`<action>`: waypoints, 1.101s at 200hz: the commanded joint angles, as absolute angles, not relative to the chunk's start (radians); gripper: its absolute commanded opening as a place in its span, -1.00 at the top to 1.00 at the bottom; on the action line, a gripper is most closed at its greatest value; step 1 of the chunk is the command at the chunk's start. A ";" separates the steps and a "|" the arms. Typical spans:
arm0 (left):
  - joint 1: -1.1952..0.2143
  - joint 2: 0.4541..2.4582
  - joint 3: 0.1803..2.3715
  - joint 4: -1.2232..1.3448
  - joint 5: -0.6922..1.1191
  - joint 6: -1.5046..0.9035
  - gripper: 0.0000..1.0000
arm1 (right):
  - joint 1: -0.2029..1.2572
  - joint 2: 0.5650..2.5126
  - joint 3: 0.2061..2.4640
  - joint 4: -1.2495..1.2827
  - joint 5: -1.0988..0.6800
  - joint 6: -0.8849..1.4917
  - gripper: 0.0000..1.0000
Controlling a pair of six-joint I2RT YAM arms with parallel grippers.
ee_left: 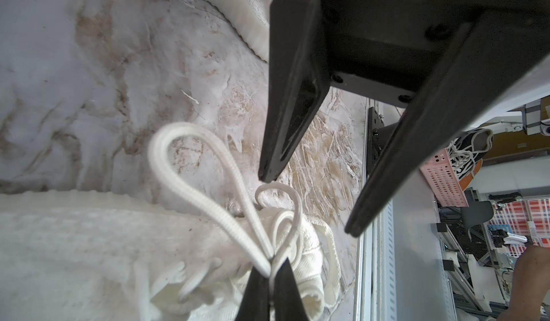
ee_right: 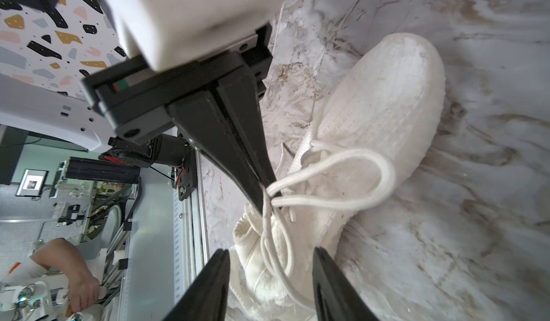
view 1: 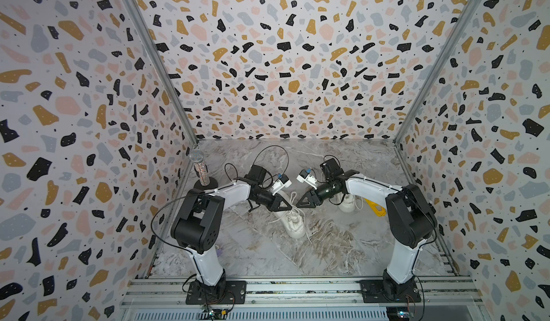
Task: Tie the shoes
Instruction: Cross the shoelace with the shoelace.
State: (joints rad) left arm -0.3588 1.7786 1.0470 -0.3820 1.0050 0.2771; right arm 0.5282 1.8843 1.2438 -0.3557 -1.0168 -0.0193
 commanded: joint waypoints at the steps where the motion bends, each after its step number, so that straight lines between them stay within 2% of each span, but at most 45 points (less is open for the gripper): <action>1: -0.353 1.746 1.049 -0.368 1.050 0.297 1.00 | 0.537 1.898 1.228 -0.282 -1.093 0.066 0.03; 48: -0.354 1.744 1.048 -0.367 1.050 0.297 1.00 | 0.537 1.925 1.183 -0.144 -1.165 0.197 0.29; 85: -0.354 1.742 1.046 -0.368 1.050 0.296 1.00 | 0.528 1.934 1.154 -0.017 -1.207 0.308 0.13; 111: -0.354 1.742 1.046 -0.367 1.048 0.296 1.00 | 0.510 1.951 1.150 0.040 -1.220 0.372 0.13; 220: -0.353 1.741 1.045 -0.365 1.045 0.293 1.00 | 0.494 1.993 1.127 0.094 -1.284 0.416 0.58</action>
State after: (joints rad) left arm -0.3580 1.7786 1.0470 -0.3817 1.0050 0.2771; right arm 0.4957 1.9842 1.1320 0.0814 -1.2476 0.4171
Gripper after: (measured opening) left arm 0.059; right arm 0.237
